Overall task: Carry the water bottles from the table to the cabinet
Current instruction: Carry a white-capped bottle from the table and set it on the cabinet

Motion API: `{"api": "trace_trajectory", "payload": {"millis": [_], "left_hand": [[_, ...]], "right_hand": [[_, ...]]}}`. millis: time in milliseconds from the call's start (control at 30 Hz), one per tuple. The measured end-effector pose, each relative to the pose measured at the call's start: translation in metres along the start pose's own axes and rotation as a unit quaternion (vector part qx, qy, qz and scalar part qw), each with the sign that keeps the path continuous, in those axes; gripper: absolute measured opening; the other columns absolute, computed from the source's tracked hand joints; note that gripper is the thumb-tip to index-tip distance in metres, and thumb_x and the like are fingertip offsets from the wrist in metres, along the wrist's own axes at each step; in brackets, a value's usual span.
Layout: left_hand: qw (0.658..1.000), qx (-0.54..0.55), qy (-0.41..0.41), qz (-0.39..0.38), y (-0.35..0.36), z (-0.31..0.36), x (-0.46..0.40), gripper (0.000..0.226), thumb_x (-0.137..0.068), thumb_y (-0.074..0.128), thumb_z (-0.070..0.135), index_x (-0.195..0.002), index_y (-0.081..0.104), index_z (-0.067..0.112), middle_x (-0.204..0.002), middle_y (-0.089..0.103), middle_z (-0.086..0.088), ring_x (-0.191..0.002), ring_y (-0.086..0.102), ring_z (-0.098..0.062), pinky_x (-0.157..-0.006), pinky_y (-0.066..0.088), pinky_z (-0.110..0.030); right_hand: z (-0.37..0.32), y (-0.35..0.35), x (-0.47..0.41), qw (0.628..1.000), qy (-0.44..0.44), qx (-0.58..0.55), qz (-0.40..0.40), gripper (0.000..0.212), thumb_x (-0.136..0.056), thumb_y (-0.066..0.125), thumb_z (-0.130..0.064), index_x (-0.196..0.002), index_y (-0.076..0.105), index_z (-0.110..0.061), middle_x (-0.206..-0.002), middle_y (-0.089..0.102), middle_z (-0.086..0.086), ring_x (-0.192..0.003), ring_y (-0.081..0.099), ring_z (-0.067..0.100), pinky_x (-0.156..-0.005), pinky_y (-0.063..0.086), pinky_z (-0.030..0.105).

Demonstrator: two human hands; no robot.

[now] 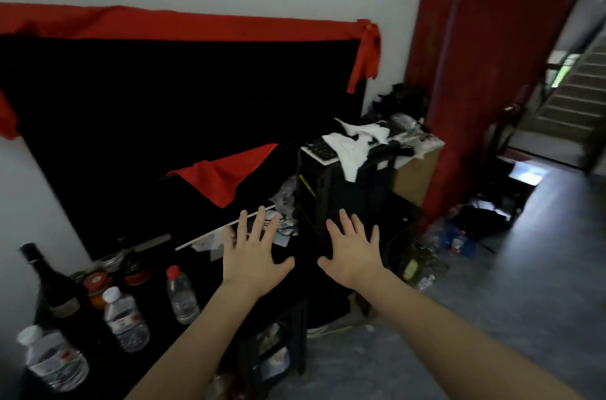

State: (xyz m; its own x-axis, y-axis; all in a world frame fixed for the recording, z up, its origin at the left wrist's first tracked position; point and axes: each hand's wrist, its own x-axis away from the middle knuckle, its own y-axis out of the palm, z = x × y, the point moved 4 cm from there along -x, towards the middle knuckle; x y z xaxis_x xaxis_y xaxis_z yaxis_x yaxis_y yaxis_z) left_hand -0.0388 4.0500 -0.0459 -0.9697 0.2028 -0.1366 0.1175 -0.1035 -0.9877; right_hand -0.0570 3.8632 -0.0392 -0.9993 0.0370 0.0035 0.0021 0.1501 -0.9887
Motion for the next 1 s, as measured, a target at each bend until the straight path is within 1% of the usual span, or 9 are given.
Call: {"api": "trace_trajectory", "payload": {"millis": [100,267,400,500,667,833,1000], "left_hand": [[0.999,0.004,0.050,0.008,-0.002,0.053,-0.003,0.092,-0.090,0.038,0.077,-0.162,-0.002,0.035,-0.171,-0.014,0.003,-0.157,-0.016,-0.029,-0.126,-0.004,-0.054],[0.991,0.023,0.133,-0.011,-0.002,0.148,0.010,0.092,-0.091,0.040,0.074,-0.162,-0.003,0.035,-0.171,-0.015,0.003,-0.157,-0.015,-0.025,-0.126,-0.004,-0.052],[0.978,0.023,0.202,-0.045,-0.002,0.231,0.034,0.090,-0.094,0.037,0.073,-0.161,-0.007,0.035,-0.170,-0.019,0.003,-0.157,-0.017,-0.024,-0.127,-0.004,-0.051],[0.965,0.023,0.256,-0.053,-0.003,0.291,0.060,0.089,-0.094,0.036,0.073,-0.162,-0.006,0.034,-0.170,-0.017,0.002,-0.157,-0.015,-0.024,-0.127,-0.003,-0.051],[0.944,0.040,0.320,-0.066,-0.003,0.397,0.113,0.089,-0.093,0.037,0.074,-0.162,0.000,0.035,-0.171,-0.012,0.003,-0.159,-0.005,-0.023,-0.127,0.006,-0.051],[0.911,0.022,0.400,-0.101,-0.003,0.487,0.165,0.091,-0.092,0.040,0.074,-0.162,-0.001,0.033,-0.170,-0.018,0.003,-0.158,-0.011,-0.027,-0.127,0.002,-0.053],[0.870,0.044,0.482,-0.091,-0.008,0.556,0.205,0.089,-0.091,0.040,0.074,-0.162,0.005,0.034,-0.170,-0.018,0.003,-0.158,-0.014,-0.026,-0.126,-0.001,-0.055]], "right_hand": [[0.048,-0.013,0.025,0.999,0.043,0.015,0.018,0.083,-0.092,0.051,-0.053,-0.159,0.011,-0.025,-0.167,-0.007,0.004,-0.153,-0.007,0.029,-0.119,-0.001,0.062],[0.133,-0.032,0.082,0.991,0.131,0.005,0.035,0.081,-0.092,0.051,-0.051,-0.158,0.012,-0.026,-0.167,-0.007,0.002,-0.153,-0.007,0.027,-0.119,-0.002,0.061],[0.207,-0.044,0.150,0.978,0.204,-0.001,0.042,0.079,-0.093,0.048,-0.053,-0.158,0.013,-0.026,-0.167,-0.007,0.002,-0.153,-0.007,0.027,-0.119,-0.001,0.062],[0.258,-0.047,0.211,0.965,0.258,0.005,0.034,0.080,-0.094,0.047,-0.055,-0.159,0.011,-0.024,-0.167,-0.008,0.004,-0.153,-0.007,0.028,-0.118,0.001,0.064],[0.327,-0.054,0.313,0.933,0.355,0.000,0.048,0.080,-0.092,0.051,-0.057,-0.156,0.016,-0.025,-0.167,-0.007,0.004,-0.153,-0.004,0.029,-0.118,0.004,0.065],[0.369,-0.071,0.397,0.892,0.445,-0.020,0.074,0.079,-0.093,0.050,-0.056,-0.157,0.014,-0.027,-0.167,-0.009,0.002,-0.153,-0.006,0.028,-0.119,0.003,0.063],[0.389,-0.088,0.460,0.850,0.516,-0.010,0.103,0.079,-0.094,0.049,-0.054,-0.158,0.012,-0.026,-0.167,-0.009,0.002,-0.153,-0.005,0.027,-0.120,0.003,0.062]]}}
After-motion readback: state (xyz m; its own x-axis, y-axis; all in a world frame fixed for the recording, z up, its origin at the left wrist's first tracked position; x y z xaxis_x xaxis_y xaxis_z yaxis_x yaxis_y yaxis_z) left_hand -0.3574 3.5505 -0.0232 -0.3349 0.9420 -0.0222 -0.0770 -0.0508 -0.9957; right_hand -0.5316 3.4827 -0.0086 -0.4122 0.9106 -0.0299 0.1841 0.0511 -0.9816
